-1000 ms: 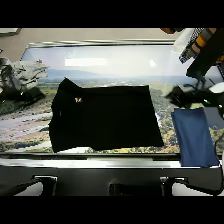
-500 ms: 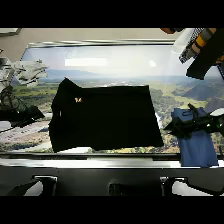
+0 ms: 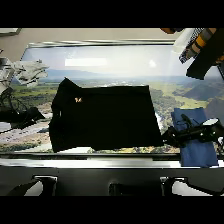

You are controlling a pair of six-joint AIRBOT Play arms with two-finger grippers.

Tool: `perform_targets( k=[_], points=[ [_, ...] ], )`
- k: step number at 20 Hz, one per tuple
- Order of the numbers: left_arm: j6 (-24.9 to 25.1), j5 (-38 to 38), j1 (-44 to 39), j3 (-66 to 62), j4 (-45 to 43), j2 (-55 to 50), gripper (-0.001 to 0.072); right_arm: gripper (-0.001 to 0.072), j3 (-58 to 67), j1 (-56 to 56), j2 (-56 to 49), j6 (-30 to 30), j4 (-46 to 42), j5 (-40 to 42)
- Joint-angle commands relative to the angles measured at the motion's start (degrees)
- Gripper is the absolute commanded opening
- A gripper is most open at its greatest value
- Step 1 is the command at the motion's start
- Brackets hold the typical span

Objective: Fold the clothes and pants, and hang the long-sleeved shirts on hangers.

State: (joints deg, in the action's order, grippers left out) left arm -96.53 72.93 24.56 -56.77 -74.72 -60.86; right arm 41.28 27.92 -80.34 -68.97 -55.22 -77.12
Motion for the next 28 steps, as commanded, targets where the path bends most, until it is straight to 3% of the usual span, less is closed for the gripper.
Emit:
perform_targets(
  k=[1, 3, 6, 7, 10, 14, 28],
  points=[
    [-0.8, 0.0, 0.3, 0.0, -1.0, 0.1, 0.0533, 0.0405, -2.7, 0.0, 0.0, 0.2, 2.3, 0.8],
    [-0.7, 1.1, 1.7, 0.0, -1.1, 0.1, 0.0532, 0.0335, -3.1, 0.0, 0.0, 0.2, 3.6, 0.8],
    [3.0, 4.9, 5.3, 0.5, -1.1, 0.4, 0.0533, 0.0079, -3.1, 0.0, 0.0, 0.3, 4.5, 1.0],
    [4.2, 5.1, 7.0, 1.9, -0.3, 1.2, 0.0533, 0.0039, -3.1, 0.0, 0.0, 0.7, 5.2, 1.4],
    [12.5, 3.9, 13.0, 10.2, 7.5, 5.1, 0.0532, 0.0038, -3.1, 0.0, 0.0, 1.8, 7.1, 2.1],
    [17.5, 1.9, 19.0, 22.6, 12.6, 7.5, 0.0532, 0.0038, -3.1, 0.0, 0.0, 2.3, 8.9, 1.7],
    [18.7, -6.1, 19.2, 35.4, 14.8, 6.1, 0.0524, 0.0038, -3.1, 0.0, 0.0, 2.8, 12.2, 1.7]
  ],
)
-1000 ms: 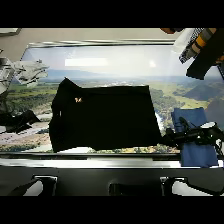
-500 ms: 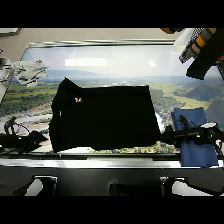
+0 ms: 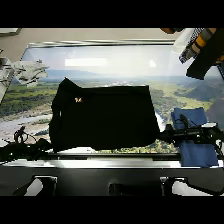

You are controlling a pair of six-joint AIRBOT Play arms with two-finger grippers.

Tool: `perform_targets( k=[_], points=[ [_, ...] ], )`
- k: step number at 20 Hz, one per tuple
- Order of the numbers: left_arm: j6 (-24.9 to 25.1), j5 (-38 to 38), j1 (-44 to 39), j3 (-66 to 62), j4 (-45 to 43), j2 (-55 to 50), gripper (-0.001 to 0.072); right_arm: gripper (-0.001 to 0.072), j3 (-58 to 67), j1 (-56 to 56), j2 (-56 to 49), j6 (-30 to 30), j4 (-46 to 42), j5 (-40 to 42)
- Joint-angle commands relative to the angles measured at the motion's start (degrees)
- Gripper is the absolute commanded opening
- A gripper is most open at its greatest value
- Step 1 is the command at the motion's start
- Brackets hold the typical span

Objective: Fold the clothes and pants, and hang the long-sleeved shirts on hangers.

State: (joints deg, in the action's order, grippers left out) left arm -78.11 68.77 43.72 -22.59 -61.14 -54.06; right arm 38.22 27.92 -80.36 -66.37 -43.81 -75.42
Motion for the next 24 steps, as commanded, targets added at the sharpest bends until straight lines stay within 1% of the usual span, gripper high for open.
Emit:
perform_targets(
  k=[1, 2, 4, 7, 8, 9, 10, 11, 14, 16, 18, 21, 24],
  points=[
    [0.8, -2.5, 0.0, 1.4, 2.5, -1.1, 0.0520, 0.0038, 0.0, 0.0, 0.1, 0.2, 1.0, 0.0],
    [1.8, -2.8, 0.0, 1.4, 4.1, -1.6, 0.0498, 0.0038, 0.0, 0.0, 0.2, 0.2, 1.2, 0.0],
    [2.3, -3.5, -0.3, 1.4, 5.7, -2.8, 0.0494, 0.0038, 0.0, 0.0, 0.4, 0.2, 1.3, 0.0],
    [2.3, -3.9, -2.0, 1.4, 5.7, -4.3, 0.0490, 0.0038, 0.0, 0.0, 0.6, 0.2, 1.4, -0.2],
    [2.3, -3.9, -2.4, 1.4, 5.7, -4.6, 0.0448, 0.0038, 0.0, 0.0, 0.6, 0.1, 1.5, -0.4],
    [2.3, -4.0, -2.6, 1.4, 5.7, -4.6, 0.0300, 0.0038, 0.0, 0.0, 0.6, 0.2, 1.8, -0.7],
    [2.3, -4.0, -2.6, 1.4, 5.7, -4.5, 0.0125, 0.0038, 0.0, 0.0, 0.6, 0.2, 2.2, -1.0],
    [2.3, -4.0, -2.6, 1.4, 5.7, -4.5, 0.0012, 0.0037, 0.0, -0.6, 0.6, 0.8, 2.7, -1.2],
    [2.3, -4.1, -2.7, 0.5, 5.7, -4.3, 0.0013, 0.0036, 0.0, -7.6, 0.9, 2.5, 3.3, 0.3],
    [2.3, -4.2, -2.9, -1.8, 5.8, -3.8, 0.0012, 0.0036, 1.0, -13.9, 2.1, 2.5, 3.6, 4.7],
    [2.3, -4.4, -2.9, -6.5, 6.0, -3.4, 0.0011, 0.0035, 4.9, -18.1, 3.8, 0.9, 3.9, 8.6],
    [2.3, -3.7, -2.9, -18.2, 9.2, -3.3, 0.0010, 0.0035, 17.7, -22.9, 5.8, -2.8, 2.3, 14.2],
    [2.0, -3.2, -3.2, -33.8, 9.5, -1.9, 0.0010, 0.0035, 35.8, -25.8, 6.3, -8.5, -3.5, 15.5]
  ],
)
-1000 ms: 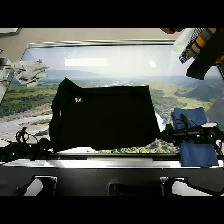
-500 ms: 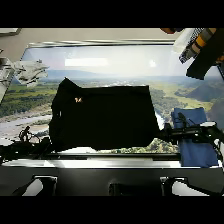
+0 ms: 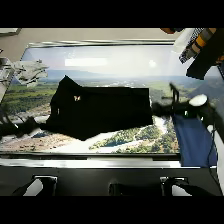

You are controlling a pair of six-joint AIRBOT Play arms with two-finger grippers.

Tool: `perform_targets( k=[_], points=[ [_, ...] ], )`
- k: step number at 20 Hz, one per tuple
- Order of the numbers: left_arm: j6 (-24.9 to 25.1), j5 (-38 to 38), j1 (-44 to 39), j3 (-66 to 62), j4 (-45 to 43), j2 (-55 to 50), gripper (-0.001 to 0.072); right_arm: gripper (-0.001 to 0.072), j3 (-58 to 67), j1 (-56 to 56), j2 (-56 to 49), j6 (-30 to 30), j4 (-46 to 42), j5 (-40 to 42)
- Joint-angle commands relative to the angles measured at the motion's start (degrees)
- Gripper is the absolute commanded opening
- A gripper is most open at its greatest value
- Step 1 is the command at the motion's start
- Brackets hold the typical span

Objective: Fold the clothes and pants, and hang the long-sleeved shirts on hangers.

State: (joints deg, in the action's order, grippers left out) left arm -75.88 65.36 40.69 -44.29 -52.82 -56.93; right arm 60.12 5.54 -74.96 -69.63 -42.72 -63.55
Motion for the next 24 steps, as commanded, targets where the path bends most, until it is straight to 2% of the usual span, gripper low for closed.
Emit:
perform_targets(
  k=[1, 5, 8, 11, 14, 16, 18, 19, 21, 22, 24],
  points=[
    [-0.9, 0.1, -0.3, -18.2, 1.2, 1.6, 0.0010, 0.0035, 19.5, -4.1, 1.4, -6.7, -6.7, 3.6],
    [-3.8, 0.2, -0.8, -40.3, 1.2, 4.1, 0.0010, 0.0035, 36.1, -4.7, 7.8, -11.8, -12.4, 3.2],
    [-9.8, 1.3, -0.8, -52.6, -3.7, 7.7, 0.0010, 0.0035, 40.9, -4.7, 17.5, -14.6, -15.6, 2.5],
    [-15.4, 1.8, -0.8, -58.2, -13.1, 13.9, 0.0011, 0.0035, 41.4, -4.7, 28.5, -17.8, -20.3, 3.7],
    [-18.8, 1.7, -0.8, -58.5, -22.6, 19.6, 0.0012, 0.0035, 41.4, -4.7, 35.5, -25.3, -28.2, 7.6],
    [-18.7, 1.7, -0.8, -58.4, -24.9, 21.1, 0.0012, 0.0035, 41.4, -4.7, 37.0, -28.7, -32.1, 8.4],
    [-18.6, 1.7, -0.8, -57.9, -23.3, 20.4, 0.0012, 0.0035, 41.3, -4.7, 36.0, -29.7, -33.5, 6.6],
    [-17.9, 1.7, -0.8, -57.0, -20.7, 19.5, 0.0012, 0.0035, 41.3, -4.7, 34.5, -30.0, -33.4, 4.7],
    [-12.2, 3.4, -0.8, -54.2, -10.9, 16.1, 0.0011, 0.0036, 41.3, -4.7, 29.4, -31.9, -33.5, -0.6],
    [-10.9, 4.9, -0.8, -52.3, -6.7, 13.3, 0.0011, 0.0036, 41.3, -4.7, 26.0, -32.4, -33.6, -3.6],
    [-9.4, 6.4, -2.6, -48.1, -4.5, 6.5, 0.0011, 0.0036, 41.2, -4.7, 16.6, -32.4, -33.6, -9.8]
  ],
)
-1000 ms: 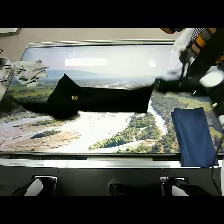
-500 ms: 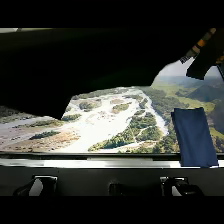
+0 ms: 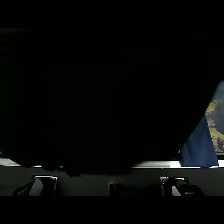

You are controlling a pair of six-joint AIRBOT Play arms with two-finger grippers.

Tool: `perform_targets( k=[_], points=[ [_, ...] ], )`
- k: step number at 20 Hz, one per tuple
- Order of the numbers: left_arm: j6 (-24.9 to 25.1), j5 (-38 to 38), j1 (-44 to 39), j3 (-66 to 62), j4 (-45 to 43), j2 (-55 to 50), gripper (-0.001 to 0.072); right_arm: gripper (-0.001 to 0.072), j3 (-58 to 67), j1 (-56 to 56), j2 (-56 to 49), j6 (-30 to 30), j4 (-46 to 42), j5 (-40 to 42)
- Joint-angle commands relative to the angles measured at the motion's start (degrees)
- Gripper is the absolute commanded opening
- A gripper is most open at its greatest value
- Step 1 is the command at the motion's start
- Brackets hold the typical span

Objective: Fold the clothes and pants, and hang the long-sleeved shirts on hangers.

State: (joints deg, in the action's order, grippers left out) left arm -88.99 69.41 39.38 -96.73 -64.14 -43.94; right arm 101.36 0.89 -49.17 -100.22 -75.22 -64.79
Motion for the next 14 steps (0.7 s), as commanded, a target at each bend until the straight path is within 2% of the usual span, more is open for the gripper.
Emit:
perform_targets(
  k=[1, 3, 4, 8, 12, 14],
  points=[
    [5.9, 2.3, -3.3, 6.5, 6.4, -10.3, 0.0012, 0.0036, -0.1, 0.0, -14.2, -1.8, -1.1, -11.0],
    [9.2, 1.2, -8.6, 9.3, 4.0, -19.8, 0.0011, 0.0036, -0.1, 0.0, -24.9, -1.6, -1.0, -13.7],
    [9.3, -0.5, -11.4, 9.6, 1.6, -25.5, 0.0011, 0.0036, -0.1, 0.0, -30.4, -1.4, -1.0, -13.3],
    [9.8, -12.5, -19.6, 9.5, -0.5, -44.0, 0.0012, 0.0036, -0.1, 0.0, -46.9, -1.8, -0.9, -4.2],
    [9.7, -23.1, -23.5, 9.5, -0.5, -54.1, 0.0011, 0.0036, 0.0, 0.0, -55.1, -1.8, -0.4, 8.7],
    [9.7, -25.2, -23.6, 9.5, -0.5, -55.6, 0.0012, 0.0036, 0.0, 0.0, -55.8, -1.8, -0.6, 11.4]
  ],
)
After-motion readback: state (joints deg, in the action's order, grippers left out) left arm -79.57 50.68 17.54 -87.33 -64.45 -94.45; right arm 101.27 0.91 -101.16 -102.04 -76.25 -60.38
